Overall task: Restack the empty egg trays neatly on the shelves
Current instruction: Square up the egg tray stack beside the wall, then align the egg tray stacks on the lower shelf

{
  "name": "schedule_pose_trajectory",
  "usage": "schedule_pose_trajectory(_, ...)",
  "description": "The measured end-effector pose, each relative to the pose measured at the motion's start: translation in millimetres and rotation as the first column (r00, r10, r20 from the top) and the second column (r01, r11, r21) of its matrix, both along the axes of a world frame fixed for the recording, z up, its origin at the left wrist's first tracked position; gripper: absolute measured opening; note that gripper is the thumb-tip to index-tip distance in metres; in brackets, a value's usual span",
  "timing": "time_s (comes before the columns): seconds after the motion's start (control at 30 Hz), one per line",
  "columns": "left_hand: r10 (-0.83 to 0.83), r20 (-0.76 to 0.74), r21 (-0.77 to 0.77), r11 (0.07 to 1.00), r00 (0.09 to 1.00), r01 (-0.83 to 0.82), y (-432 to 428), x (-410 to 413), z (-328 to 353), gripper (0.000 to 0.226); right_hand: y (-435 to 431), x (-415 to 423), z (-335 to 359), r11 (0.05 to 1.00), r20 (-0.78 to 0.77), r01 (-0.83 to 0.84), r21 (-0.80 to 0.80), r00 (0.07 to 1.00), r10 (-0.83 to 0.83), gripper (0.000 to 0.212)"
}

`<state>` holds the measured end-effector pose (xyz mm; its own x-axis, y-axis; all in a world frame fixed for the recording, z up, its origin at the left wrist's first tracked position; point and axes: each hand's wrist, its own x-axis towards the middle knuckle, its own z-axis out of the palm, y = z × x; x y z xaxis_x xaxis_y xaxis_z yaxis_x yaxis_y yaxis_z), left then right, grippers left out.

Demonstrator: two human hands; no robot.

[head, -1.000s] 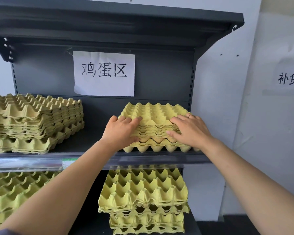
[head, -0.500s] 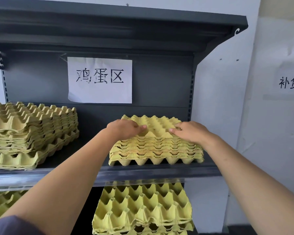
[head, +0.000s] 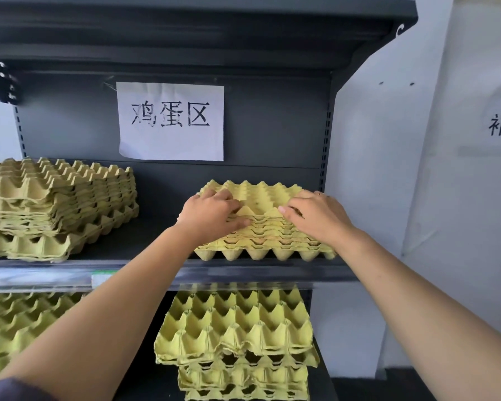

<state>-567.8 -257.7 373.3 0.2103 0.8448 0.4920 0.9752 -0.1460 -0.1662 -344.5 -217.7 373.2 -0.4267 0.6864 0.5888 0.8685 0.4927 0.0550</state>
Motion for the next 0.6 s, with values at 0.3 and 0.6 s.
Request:
schedule_pose_trajectory(0.3,0.068,0.063,0.058,0.996,0.996,-0.072,-19,15,-11,0.051,-11,1,-8,0.980,-0.014,-0.035,0.197,0.999,0.039,0.031)
schedule_pose_trajectory(0.6,-0.216,-0.127,0.418,0.873,0.968,0.250,-60,23,-102,0.025,-49,-5,-91,0.822,0.068,-0.410,0.395,0.906,0.419,0.024)
